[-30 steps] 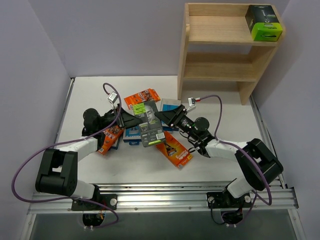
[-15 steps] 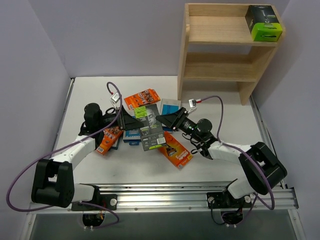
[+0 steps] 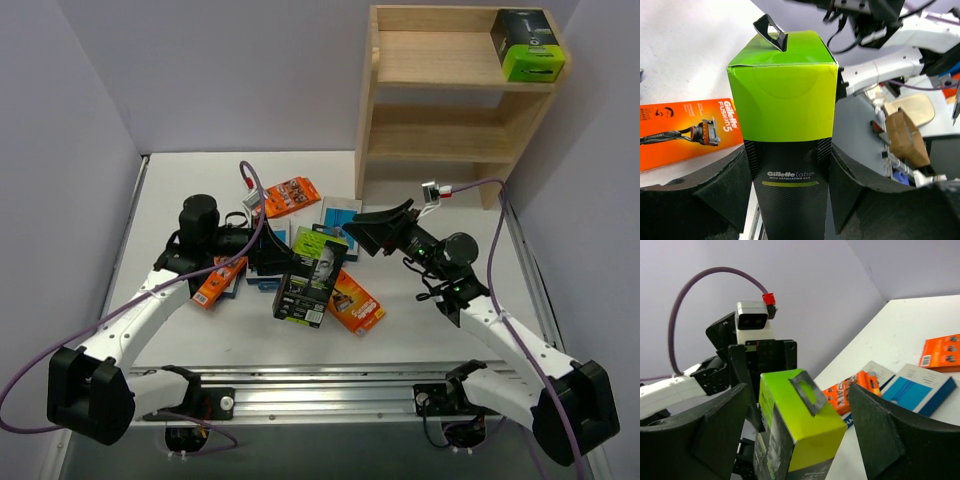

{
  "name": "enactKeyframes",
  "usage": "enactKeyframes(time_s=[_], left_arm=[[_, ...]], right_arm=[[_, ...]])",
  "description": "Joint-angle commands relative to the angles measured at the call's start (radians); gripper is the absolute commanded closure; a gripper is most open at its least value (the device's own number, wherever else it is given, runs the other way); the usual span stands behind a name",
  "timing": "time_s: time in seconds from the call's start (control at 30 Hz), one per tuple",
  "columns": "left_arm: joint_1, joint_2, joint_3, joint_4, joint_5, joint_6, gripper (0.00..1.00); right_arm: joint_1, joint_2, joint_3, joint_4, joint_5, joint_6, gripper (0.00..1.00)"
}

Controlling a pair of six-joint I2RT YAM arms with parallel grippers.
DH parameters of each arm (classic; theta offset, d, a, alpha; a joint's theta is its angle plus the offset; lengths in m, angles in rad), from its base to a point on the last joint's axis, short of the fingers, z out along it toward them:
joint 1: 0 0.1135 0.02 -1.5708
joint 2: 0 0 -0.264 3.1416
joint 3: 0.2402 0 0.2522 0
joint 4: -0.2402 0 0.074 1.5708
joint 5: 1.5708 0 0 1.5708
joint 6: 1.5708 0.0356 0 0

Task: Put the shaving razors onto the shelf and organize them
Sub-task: Pass the shaving razor from the right arm to the left

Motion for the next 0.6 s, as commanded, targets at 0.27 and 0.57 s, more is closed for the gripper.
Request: enactKeyframes(time_s=[0.27,0.57], left_arm=[[-0.125,-0.061,0.119,-0.300,-0.124,0.293,0.98],[-0.174,-0.189,0.154,-0.403,-0.665,0.407,0.98]], right_arm=[[-0.053,-0.170,0.227,-0.693,-0.160,-0.407,0.22],[-0.053,-0.227,0.319,-0.970,0.087,-0.378,0.19]])
